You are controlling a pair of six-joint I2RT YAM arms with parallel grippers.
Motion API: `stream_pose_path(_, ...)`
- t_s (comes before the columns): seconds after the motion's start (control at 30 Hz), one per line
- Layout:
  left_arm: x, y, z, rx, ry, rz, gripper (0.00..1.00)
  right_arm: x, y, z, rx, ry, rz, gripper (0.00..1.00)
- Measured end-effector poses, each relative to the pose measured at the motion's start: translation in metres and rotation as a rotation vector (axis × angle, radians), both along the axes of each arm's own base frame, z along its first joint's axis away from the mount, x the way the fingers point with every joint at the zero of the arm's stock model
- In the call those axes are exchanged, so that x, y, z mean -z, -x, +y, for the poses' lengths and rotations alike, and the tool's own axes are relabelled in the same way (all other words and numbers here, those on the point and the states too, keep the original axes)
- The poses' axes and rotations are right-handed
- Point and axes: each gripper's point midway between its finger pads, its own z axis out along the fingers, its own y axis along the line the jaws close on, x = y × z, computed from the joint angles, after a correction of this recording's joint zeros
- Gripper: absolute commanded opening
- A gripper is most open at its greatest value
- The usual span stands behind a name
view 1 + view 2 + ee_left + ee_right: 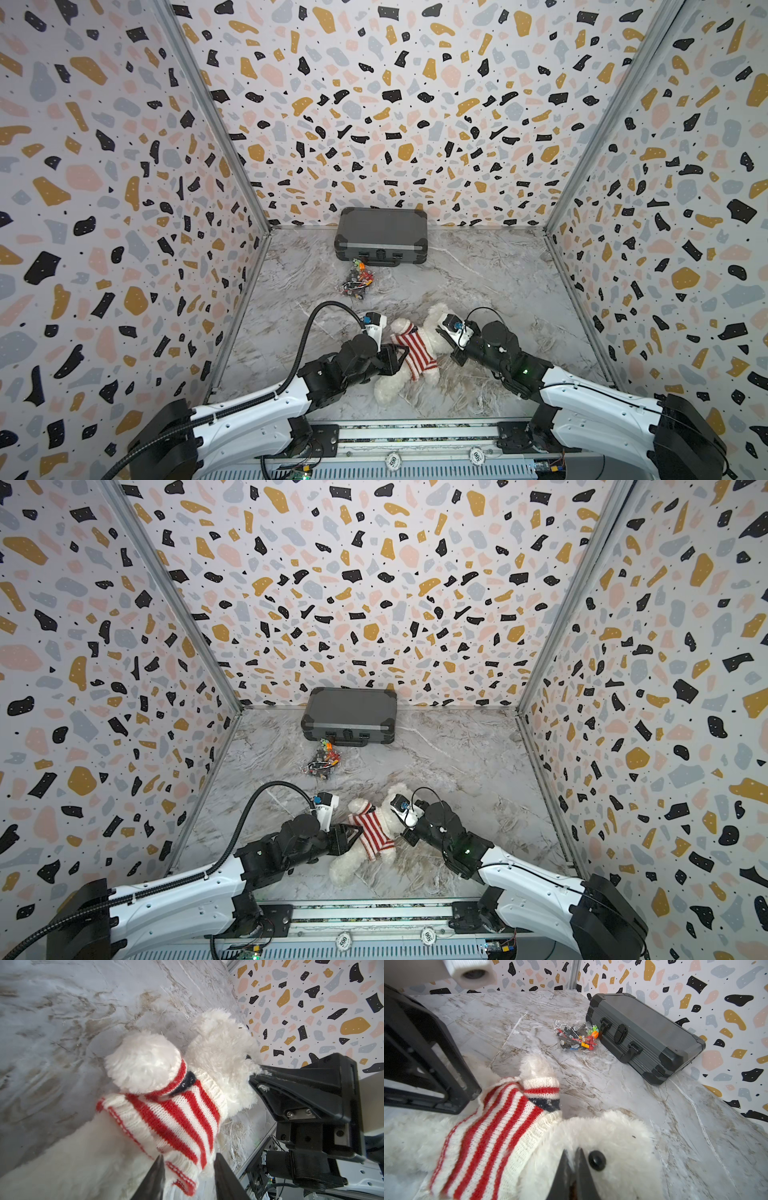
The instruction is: Dress the teddy bear
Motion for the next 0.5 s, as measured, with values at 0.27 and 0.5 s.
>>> stream_pose_path(0.27, 0.019, 0.0, -0.002, -0.016, -0.029, 0.039, 0.4, 0.001, -0.001, -0.001, 0.009, 0.002, -0.004, 0.0)
stream_pose_path(0.5, 0.018, 0.005, 0.006, -0.019, -0.025, 0.028, 0.4, 0.003, -0.004, -0.005, 0.04, 0.008, -0.007, 0.0)
